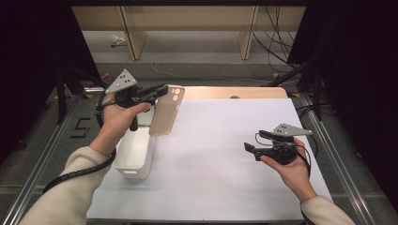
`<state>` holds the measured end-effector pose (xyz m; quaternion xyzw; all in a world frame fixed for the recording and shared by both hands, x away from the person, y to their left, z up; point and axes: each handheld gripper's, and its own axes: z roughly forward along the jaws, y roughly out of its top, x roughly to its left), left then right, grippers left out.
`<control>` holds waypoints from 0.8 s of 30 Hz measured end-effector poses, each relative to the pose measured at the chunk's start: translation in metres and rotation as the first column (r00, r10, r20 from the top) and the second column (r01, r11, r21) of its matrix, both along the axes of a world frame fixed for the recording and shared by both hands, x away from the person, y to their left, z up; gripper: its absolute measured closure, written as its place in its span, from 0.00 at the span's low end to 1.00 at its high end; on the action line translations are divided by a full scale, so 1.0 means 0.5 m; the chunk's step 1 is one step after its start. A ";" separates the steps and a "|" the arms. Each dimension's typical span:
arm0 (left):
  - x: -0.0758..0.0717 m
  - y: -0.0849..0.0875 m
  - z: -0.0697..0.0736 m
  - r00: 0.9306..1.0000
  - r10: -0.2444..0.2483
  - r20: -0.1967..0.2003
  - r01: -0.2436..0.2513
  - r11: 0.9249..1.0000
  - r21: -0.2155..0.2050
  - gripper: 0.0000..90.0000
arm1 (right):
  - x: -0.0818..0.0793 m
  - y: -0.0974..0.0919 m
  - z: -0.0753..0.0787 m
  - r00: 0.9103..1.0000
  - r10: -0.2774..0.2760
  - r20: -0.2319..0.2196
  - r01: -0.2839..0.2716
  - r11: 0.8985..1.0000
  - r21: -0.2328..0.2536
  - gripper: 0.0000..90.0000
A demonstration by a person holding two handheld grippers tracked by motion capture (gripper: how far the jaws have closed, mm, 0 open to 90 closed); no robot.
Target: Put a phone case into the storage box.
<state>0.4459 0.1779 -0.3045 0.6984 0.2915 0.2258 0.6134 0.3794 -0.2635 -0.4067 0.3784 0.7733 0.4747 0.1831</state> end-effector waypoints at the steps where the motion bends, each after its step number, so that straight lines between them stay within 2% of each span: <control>1: 0.001 0.003 0.000 1.000 0.004 0.000 -0.004 1.000 -0.004 0.89 | 0.000 -0.001 0.000 1.000 -0.001 -0.002 0.001 1.000 0.004 0.23; 24: 0.037 0.074 0.004 0.999 0.046 0.018 -0.046 0.999 -0.020 0.89 | -0.003 -0.006 -0.002 1.000 -0.019 -0.003 0.020 1.000 0.006 0.22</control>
